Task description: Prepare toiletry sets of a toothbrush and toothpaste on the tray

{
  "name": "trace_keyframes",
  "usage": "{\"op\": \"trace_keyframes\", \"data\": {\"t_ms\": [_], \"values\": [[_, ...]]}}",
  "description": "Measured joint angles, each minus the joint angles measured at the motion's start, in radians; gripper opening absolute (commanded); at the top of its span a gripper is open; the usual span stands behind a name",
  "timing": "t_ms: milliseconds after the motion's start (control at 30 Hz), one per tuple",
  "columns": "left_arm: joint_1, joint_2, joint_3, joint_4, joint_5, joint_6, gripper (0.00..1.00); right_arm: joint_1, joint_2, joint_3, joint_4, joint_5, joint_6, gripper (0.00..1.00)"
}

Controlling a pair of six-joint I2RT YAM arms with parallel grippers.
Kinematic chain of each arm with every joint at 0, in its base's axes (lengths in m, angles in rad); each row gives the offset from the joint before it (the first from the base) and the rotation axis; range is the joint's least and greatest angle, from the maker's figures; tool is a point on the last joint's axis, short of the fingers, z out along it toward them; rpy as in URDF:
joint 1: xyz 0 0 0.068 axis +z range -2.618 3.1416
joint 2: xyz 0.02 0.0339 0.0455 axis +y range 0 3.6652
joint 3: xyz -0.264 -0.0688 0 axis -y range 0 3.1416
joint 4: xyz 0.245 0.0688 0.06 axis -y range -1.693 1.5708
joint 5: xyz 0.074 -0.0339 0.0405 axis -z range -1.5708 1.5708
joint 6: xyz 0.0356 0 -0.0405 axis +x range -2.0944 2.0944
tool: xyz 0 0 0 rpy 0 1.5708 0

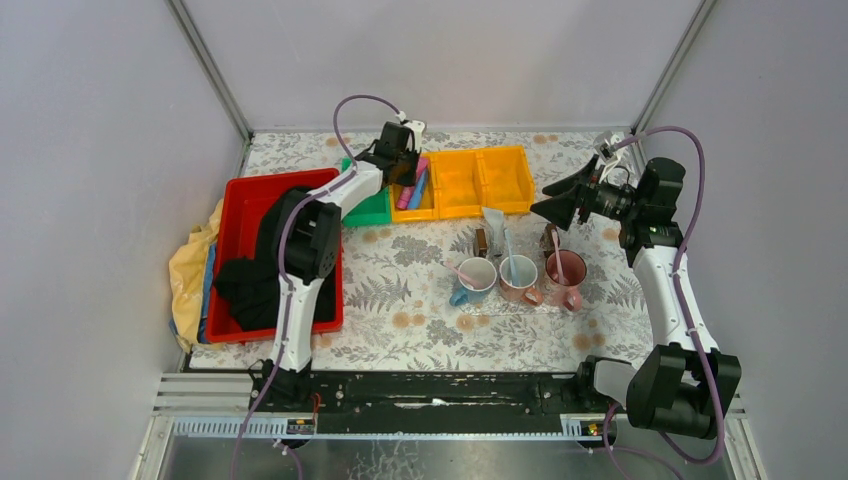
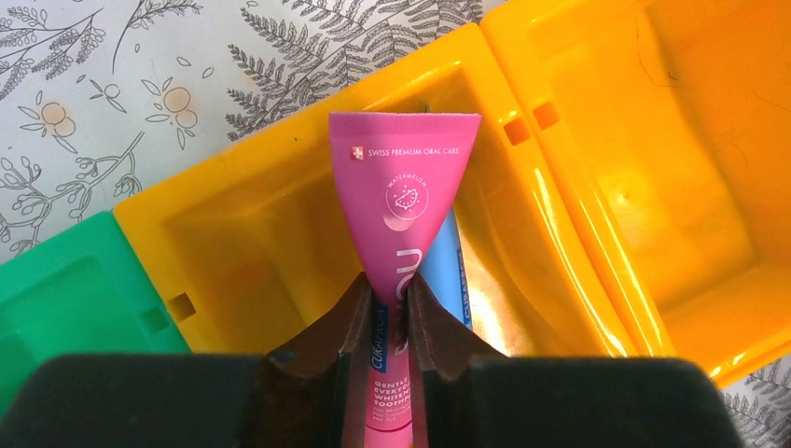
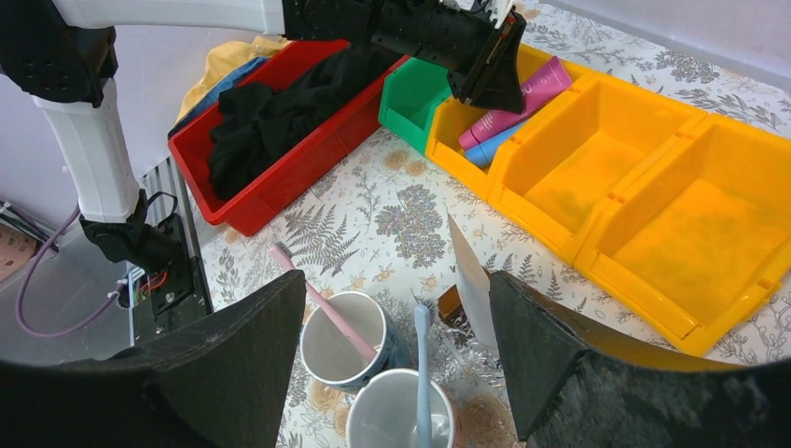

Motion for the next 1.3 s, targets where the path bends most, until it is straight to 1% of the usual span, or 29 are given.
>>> {"op": "trace_keyframes", "data": {"t_ms": [133,400,733,933,1000,1133,1233,1300], "values": [[-0.002,-0.060,-0.088,0.058,-0.001,0.002,0.18,-0.003,0.000,0.000,0.000,-0.011,0.000,0.78],[-0.021,-0.272,-0.298,0.180,-0.003,0.001,0.18,-0.005,0.000,0.000,0.000,-0.026,0.000,0.78],[-0.048,-0.588,-0.571,0.360,-0.021,-0.028,0.17,-0.005,0.000,0.000,0.000,-0.070,0.000,0.78],[-0.104,-0.851,-0.784,0.487,0.050,-0.110,0.17,-0.005,-0.002,0.000,0.000,-0.120,0.000,0.80],[-0.120,-0.924,-0.826,0.521,0.083,-0.145,0.17,-0.005,-0.005,0.001,-0.003,-0.134,0.001,0.80],[-0.170,-1.049,-0.894,0.599,0.141,-0.220,0.16,0.003,-0.011,0.028,-0.042,-0.156,0.000,0.83],[-0.234,-1.099,-0.911,0.630,0.151,-0.255,0.16,0.024,-0.023,0.094,-0.123,-0.156,-0.019,0.93],[-0.301,-1.112,-0.911,0.648,0.145,-0.269,0.16,0.049,-0.025,0.181,-0.217,-0.154,-0.053,0.97]]}}
